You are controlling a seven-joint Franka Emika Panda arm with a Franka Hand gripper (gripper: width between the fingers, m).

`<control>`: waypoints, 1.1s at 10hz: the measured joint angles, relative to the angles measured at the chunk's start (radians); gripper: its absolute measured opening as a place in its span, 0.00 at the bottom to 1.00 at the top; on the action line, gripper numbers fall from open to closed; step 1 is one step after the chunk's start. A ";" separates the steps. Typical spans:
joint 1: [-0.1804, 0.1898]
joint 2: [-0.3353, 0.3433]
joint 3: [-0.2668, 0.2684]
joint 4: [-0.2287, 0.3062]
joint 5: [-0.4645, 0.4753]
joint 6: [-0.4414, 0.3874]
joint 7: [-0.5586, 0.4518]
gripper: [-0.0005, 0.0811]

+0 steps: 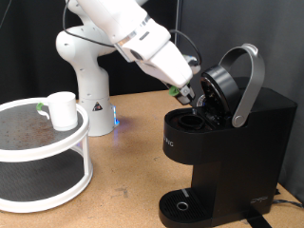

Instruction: Make a cup of coffee with the keurig machine

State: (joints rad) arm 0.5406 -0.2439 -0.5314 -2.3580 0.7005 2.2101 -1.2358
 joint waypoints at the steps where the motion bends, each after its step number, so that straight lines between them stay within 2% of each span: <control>1: 0.001 0.020 0.005 0.000 0.000 0.012 0.000 0.58; 5: 0.009 0.068 0.035 0.007 0.006 0.053 0.018 0.58; 8: 0.009 0.084 0.055 0.010 -0.031 0.060 0.076 0.58; 11: 0.009 0.089 0.059 0.011 -0.048 0.095 0.085 0.58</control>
State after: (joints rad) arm 0.5493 -0.1545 -0.4724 -2.3473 0.6530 2.3050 -1.1510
